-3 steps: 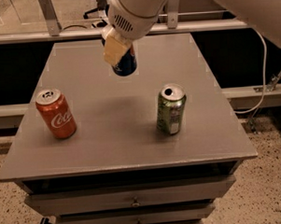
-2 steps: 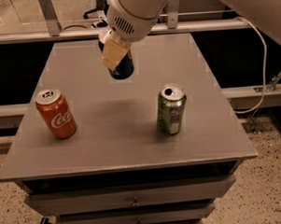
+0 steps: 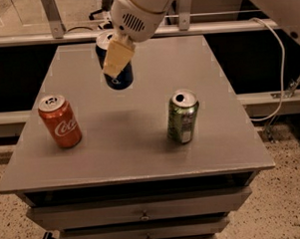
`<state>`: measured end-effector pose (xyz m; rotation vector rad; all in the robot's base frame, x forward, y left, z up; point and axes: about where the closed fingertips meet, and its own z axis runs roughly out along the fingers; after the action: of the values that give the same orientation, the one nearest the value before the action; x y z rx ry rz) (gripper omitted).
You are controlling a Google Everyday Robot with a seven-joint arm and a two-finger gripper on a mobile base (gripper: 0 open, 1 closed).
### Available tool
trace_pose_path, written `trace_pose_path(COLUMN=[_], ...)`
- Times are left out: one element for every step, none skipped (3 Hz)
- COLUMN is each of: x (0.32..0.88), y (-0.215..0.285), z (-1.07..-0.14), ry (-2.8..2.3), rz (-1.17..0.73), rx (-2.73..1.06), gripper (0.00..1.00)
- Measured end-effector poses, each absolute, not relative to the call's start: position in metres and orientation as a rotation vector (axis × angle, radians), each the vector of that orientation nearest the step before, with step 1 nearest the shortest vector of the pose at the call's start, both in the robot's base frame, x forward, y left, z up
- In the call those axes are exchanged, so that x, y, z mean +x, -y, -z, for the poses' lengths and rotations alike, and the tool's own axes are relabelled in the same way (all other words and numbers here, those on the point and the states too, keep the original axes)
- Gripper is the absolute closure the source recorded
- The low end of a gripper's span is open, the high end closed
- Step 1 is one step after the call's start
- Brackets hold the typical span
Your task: Knock pepsi can over
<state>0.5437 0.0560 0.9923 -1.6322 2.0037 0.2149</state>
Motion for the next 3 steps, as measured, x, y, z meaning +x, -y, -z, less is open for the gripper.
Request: trace_pose_path(x=[0.548, 0.558, 0.566], y=[-0.061, -0.066, -0.068], z=[-0.986, -0.974, -0.959], ry=[-1.980, -1.997, -2.044], rz=[-0.299, -0.362, -0.389], rx=[-1.715, -1.742, -1.730], gripper=[1.00, 1.00, 1.00])
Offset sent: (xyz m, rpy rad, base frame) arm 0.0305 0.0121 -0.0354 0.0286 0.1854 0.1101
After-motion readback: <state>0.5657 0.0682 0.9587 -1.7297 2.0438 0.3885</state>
